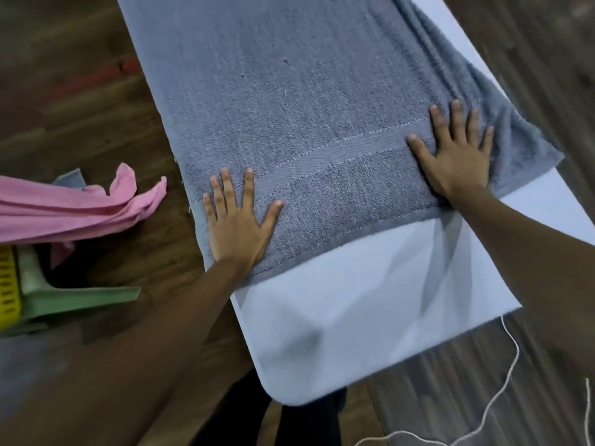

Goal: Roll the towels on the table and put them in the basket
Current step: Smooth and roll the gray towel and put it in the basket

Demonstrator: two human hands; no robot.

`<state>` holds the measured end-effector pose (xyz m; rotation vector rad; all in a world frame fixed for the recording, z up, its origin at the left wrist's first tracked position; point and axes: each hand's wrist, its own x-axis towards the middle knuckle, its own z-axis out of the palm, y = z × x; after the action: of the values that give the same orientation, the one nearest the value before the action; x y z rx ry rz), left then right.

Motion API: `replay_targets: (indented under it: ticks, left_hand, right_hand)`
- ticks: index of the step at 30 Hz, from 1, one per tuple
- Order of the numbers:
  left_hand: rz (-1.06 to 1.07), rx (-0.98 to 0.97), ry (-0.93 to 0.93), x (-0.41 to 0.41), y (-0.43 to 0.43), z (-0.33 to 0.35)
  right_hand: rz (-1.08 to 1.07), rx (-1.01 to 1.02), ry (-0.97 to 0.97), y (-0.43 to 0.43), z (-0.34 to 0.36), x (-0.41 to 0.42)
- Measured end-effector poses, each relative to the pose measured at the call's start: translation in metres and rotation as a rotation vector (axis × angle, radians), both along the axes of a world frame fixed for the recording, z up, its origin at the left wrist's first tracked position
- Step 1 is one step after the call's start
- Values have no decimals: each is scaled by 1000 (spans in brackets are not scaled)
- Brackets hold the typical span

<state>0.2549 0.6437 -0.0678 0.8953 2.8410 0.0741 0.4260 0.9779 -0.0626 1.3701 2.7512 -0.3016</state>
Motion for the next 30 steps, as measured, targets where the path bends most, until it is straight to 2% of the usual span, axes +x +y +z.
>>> replay_targets:
  ticks: [11,16,19,23,26,30]
  left_hand:
    - [43,-2,-24,148,-44,-1]
    - [28,1,-57,159,-50,2]
    - [31,56,-152,154,-50,13]
    - [2,212,-148,156,-39,48]
    - [-45,300,-249,165,-16,78]
    - [-173,332,-358,176,31,114]
  right_hand:
    - [39,-21,-15,-39,3,138]
    - [52,-41,-43,-44,3,157]
    - [36,-128,-54,-44,12,154]
    - [-107,-234,158,-71,38,159]
    - [-232,-344,366,-101,70,172]
    - [-381,-454,489,-120,111,194]
